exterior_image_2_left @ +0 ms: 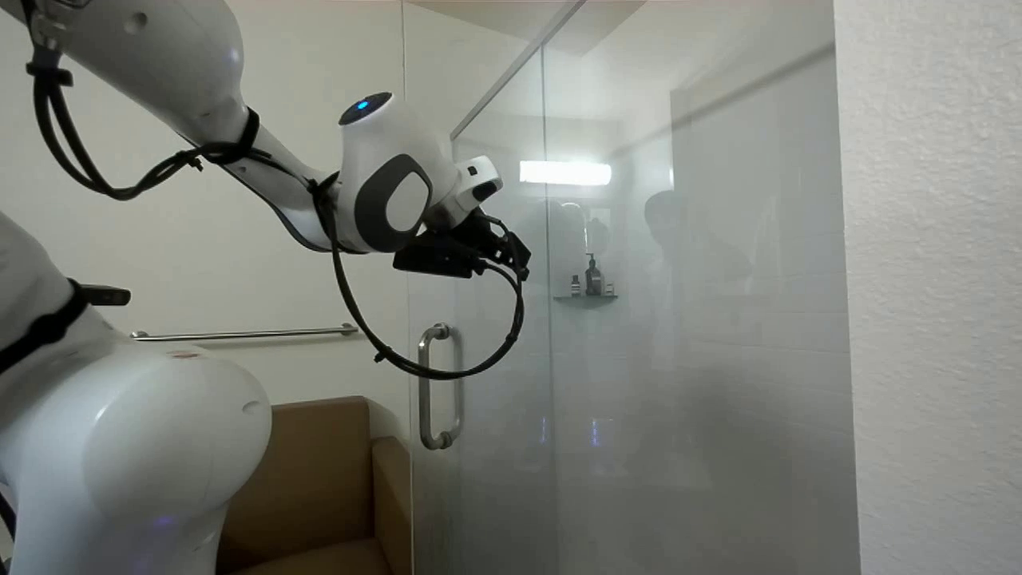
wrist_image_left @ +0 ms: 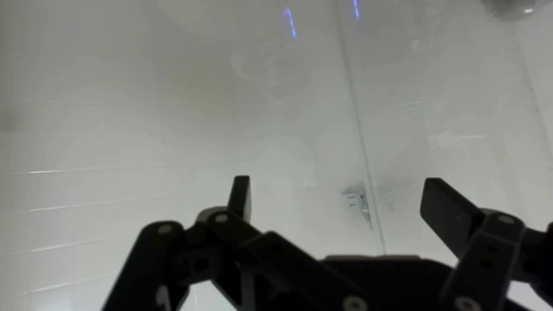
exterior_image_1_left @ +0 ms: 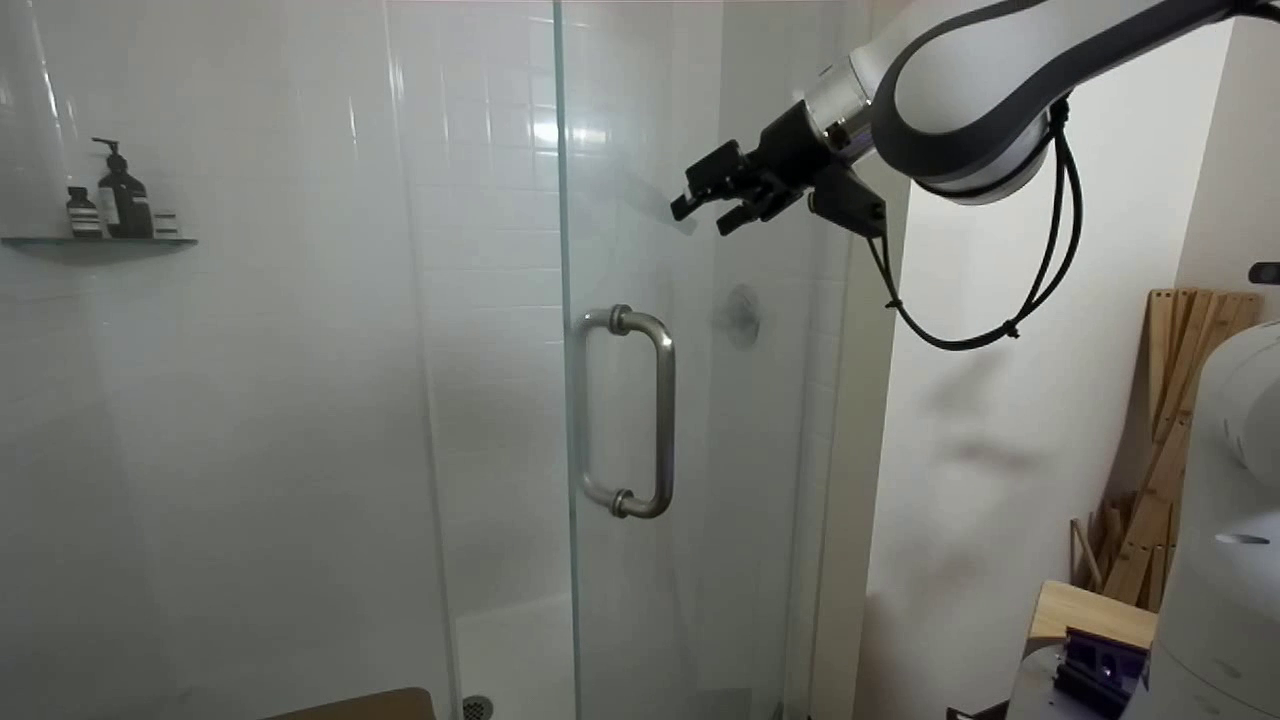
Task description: Close the glass door.
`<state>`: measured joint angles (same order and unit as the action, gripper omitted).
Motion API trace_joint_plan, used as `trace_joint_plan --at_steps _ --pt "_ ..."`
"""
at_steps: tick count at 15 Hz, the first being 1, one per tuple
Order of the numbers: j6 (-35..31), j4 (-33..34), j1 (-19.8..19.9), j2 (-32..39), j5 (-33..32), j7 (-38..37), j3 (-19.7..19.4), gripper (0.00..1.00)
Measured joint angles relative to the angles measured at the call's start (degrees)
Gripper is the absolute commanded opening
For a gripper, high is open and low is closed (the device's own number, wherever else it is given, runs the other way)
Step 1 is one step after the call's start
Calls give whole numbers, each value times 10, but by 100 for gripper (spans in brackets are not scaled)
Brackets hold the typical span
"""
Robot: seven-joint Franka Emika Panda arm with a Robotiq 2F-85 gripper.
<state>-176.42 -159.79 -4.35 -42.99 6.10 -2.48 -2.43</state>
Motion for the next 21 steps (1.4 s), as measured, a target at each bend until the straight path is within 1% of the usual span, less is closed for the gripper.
trace_joint_plan --at_steps 4,8,12,18,21 --pt "-16 0 21 28 0 -15 26 100" --pt "-29 0 58 54 0 -31 65 100" --pt "-38 0 105 74 -1 -46 112 100" --pt "-43 4 191 82 -2 -85 201 100" --pt "-43 10 222 86 -2 -107 236 100"
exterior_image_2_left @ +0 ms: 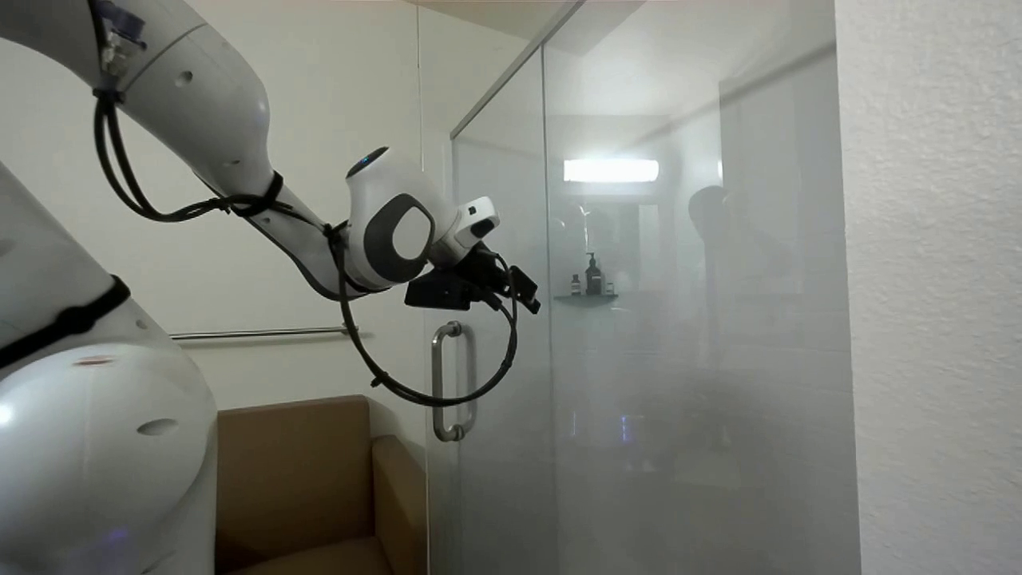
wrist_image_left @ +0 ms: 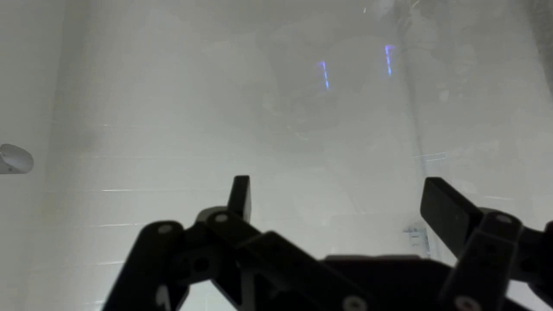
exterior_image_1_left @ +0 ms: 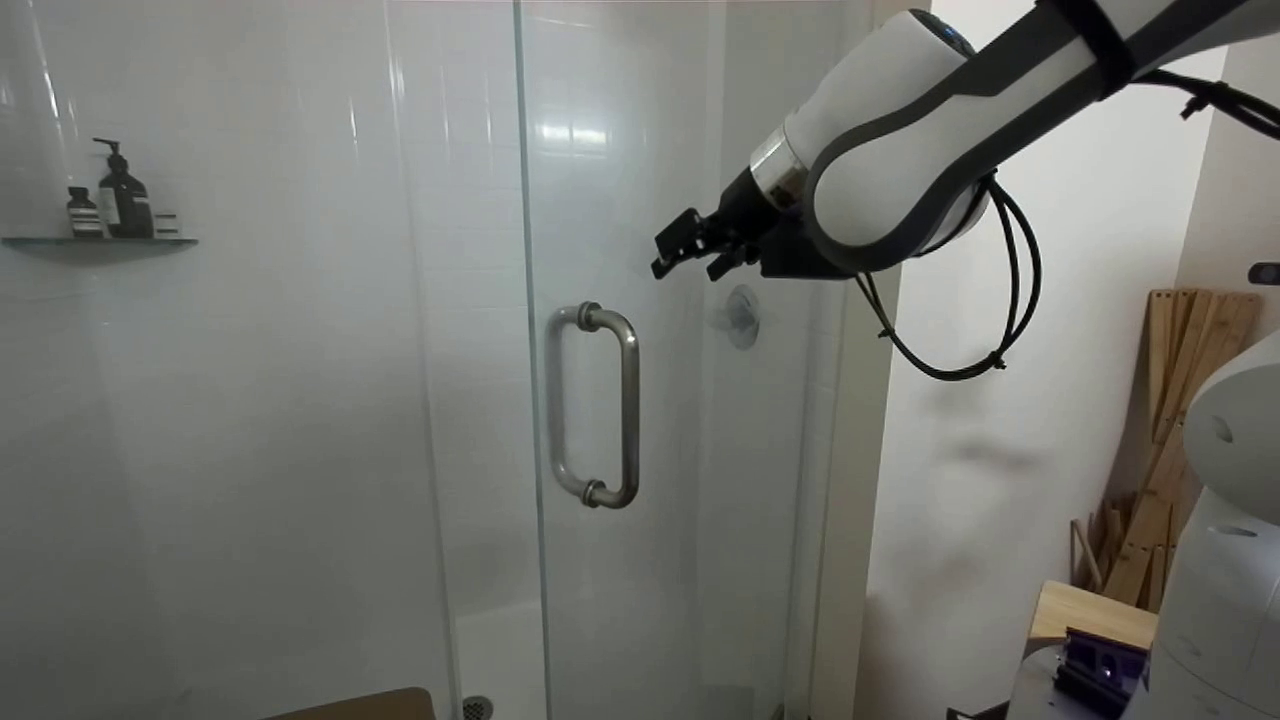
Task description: Close the glass door.
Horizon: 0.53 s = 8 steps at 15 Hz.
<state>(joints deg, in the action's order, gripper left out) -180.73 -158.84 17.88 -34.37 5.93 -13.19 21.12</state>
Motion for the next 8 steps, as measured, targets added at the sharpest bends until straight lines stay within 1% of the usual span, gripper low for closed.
trace_joint_plan --at_steps 2,4,8 --pt "0 7 25 5 0 -14 27 100" --pt "0 14 58 9 0 -28 63 100" --pt "0 36 142 16 0 -62 151 100"
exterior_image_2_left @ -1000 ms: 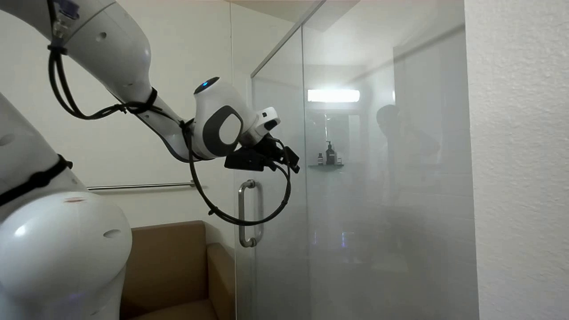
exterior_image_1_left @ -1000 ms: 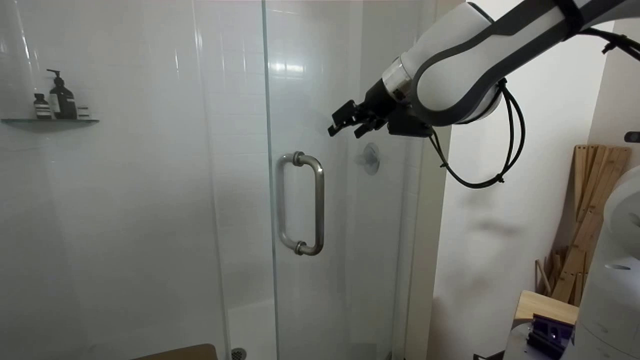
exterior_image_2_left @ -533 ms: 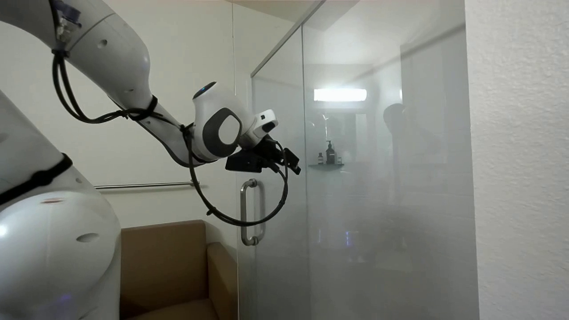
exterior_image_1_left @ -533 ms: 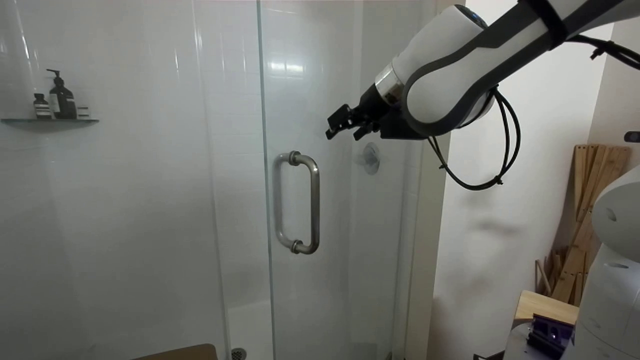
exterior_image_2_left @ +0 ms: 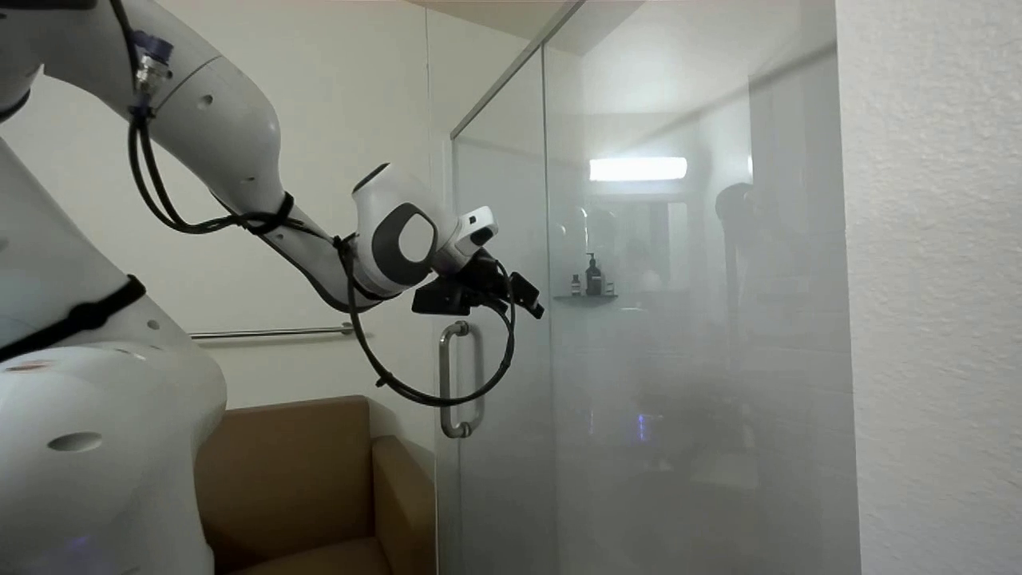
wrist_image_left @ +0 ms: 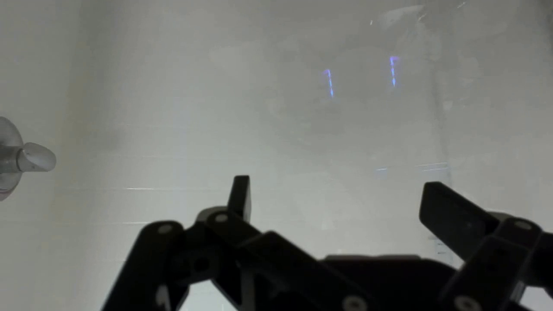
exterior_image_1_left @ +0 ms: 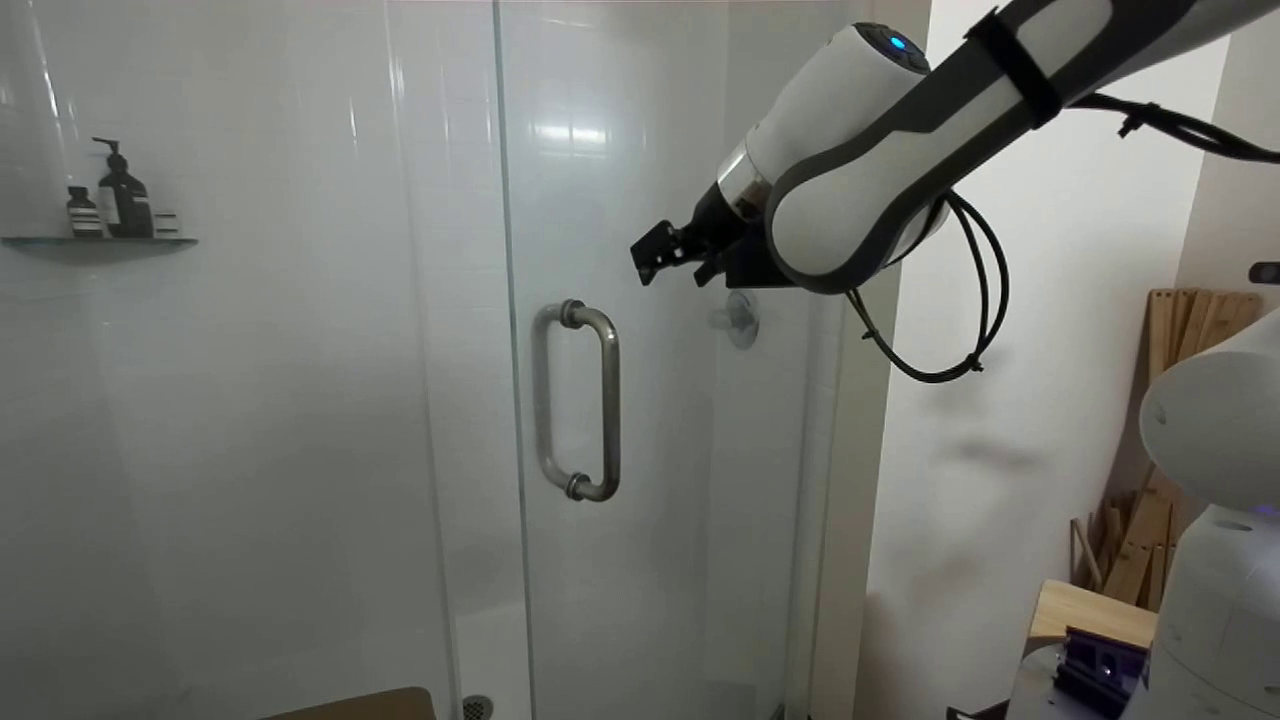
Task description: Close the glass door.
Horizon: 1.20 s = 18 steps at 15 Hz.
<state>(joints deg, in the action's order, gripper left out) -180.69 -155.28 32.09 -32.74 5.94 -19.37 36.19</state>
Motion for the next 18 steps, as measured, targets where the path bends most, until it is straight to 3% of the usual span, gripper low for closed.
trace_joint_plan --at_steps 5,18 --pt "1 26 116 1 0 -40 121 100" --pt "24 114 370 -16 1 -94 378 100"
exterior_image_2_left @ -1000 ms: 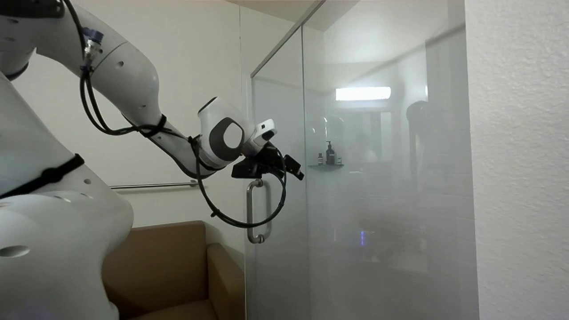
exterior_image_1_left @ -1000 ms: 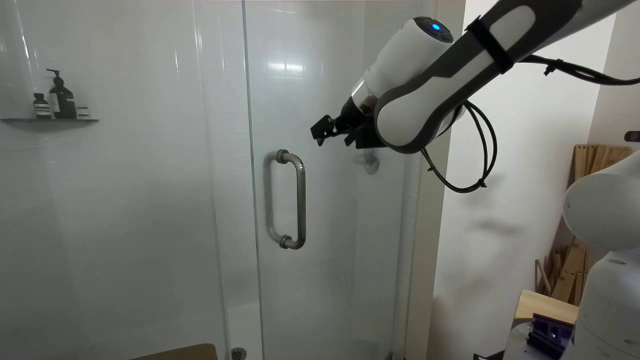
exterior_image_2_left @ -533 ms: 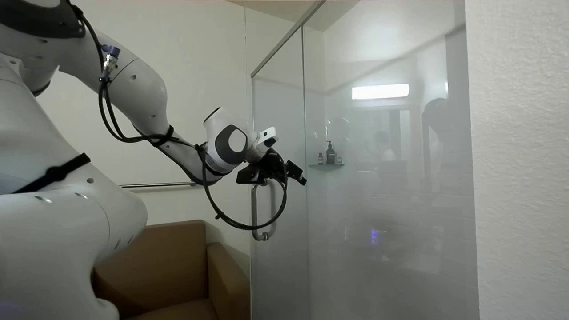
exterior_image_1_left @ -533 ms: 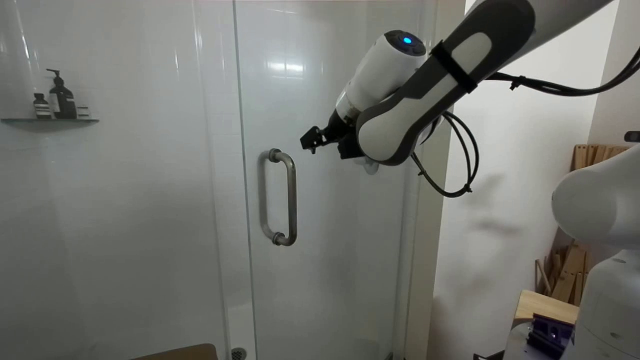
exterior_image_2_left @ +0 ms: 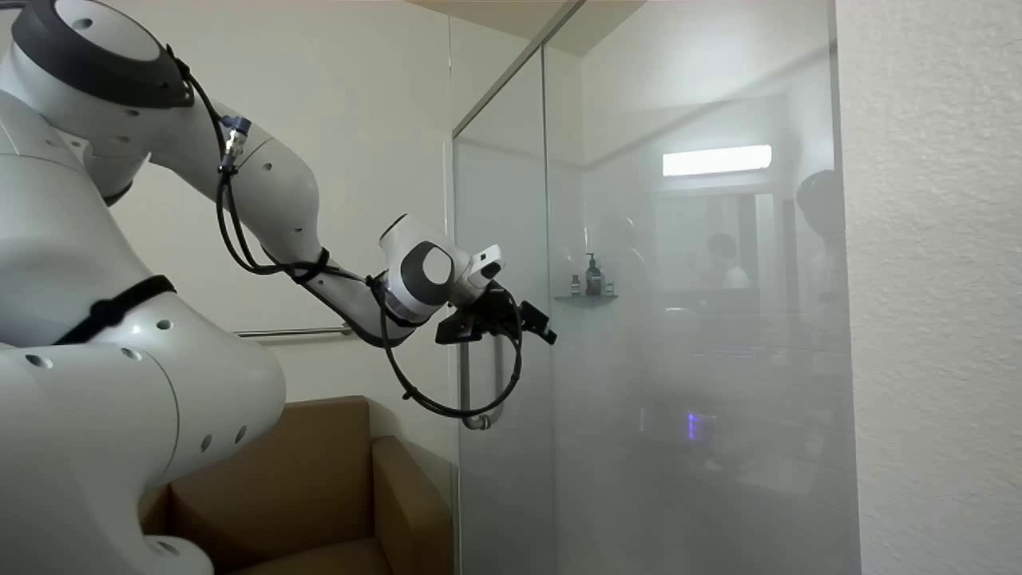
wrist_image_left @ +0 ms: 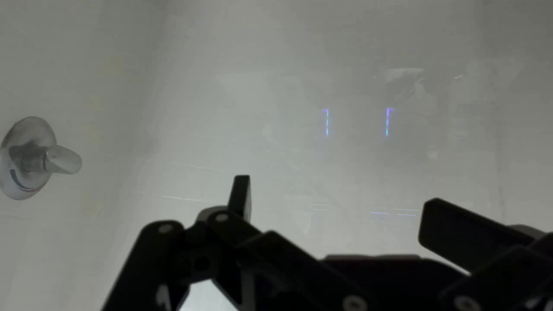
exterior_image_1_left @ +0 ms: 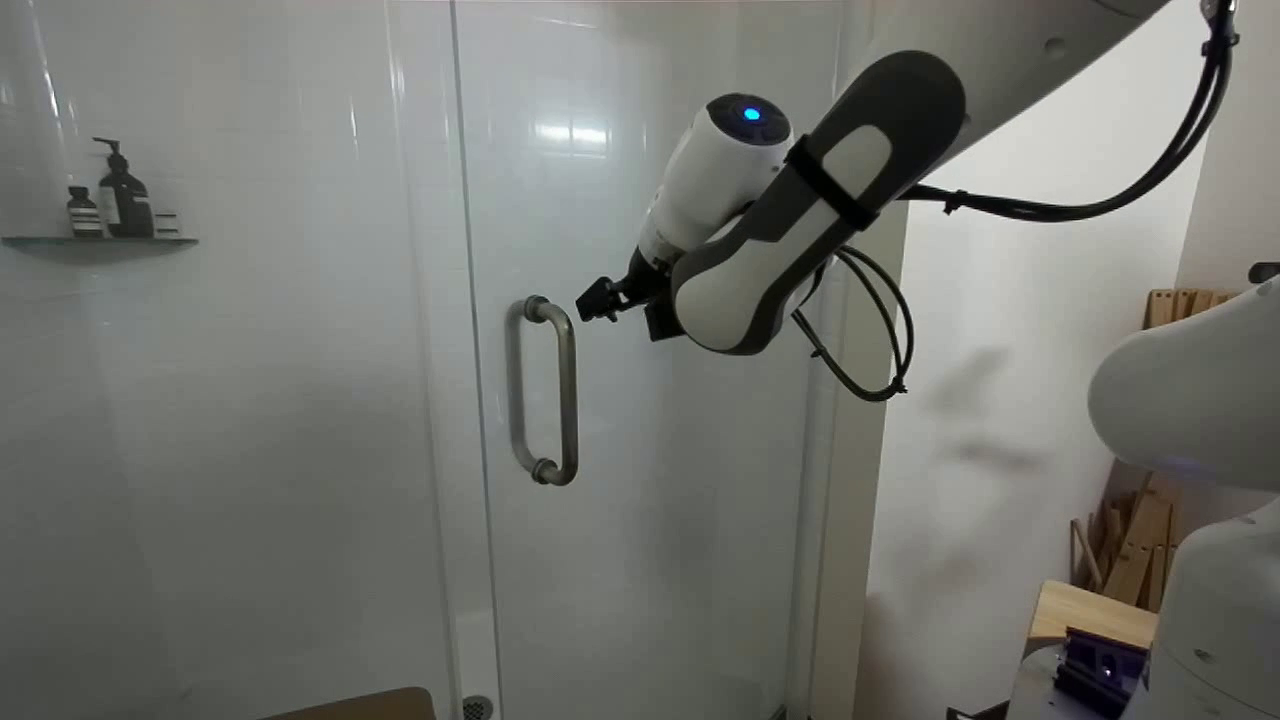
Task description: Close the glass door.
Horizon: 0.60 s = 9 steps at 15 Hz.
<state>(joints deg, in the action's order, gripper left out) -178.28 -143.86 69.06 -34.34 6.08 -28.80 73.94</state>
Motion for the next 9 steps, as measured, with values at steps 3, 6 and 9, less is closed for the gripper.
trace_joint_plan --at_steps 3,6,9 --pt "12 23 48 -19 2 -12 47 100" --pt "31 50 92 -39 7 -20 88 100" --pt "50 74 133 -59 17 -21 126 100"
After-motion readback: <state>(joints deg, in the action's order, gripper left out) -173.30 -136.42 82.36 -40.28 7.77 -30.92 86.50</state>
